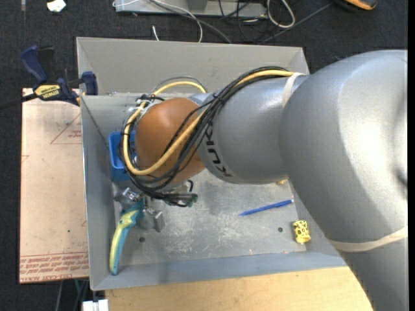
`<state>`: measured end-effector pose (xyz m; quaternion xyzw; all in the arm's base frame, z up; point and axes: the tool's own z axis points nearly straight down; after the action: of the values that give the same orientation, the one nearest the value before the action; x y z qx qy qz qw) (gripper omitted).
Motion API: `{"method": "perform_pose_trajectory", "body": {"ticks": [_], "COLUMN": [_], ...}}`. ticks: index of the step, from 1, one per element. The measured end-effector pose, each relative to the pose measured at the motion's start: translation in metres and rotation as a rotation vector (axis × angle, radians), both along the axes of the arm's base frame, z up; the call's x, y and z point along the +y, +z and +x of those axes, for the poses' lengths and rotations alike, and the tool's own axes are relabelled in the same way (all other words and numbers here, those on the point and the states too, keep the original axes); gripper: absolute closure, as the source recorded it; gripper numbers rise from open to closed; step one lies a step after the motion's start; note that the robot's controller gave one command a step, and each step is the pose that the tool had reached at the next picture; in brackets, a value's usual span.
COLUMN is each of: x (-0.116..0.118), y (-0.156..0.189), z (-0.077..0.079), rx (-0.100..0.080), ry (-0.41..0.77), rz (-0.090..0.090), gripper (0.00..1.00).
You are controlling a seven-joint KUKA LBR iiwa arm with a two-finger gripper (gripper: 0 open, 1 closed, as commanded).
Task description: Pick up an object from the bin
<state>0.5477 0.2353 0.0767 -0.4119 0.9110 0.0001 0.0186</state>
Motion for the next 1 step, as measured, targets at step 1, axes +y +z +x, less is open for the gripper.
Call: {"method": "perform_pose_trajectory", "body": {"ticks": [1], "x": [0.0000], "y": [0.0008], "z": [-0.0002], "rx": [0.001], "ry": [0.000], "rz": [0.000], "gripper": [1.00]}}
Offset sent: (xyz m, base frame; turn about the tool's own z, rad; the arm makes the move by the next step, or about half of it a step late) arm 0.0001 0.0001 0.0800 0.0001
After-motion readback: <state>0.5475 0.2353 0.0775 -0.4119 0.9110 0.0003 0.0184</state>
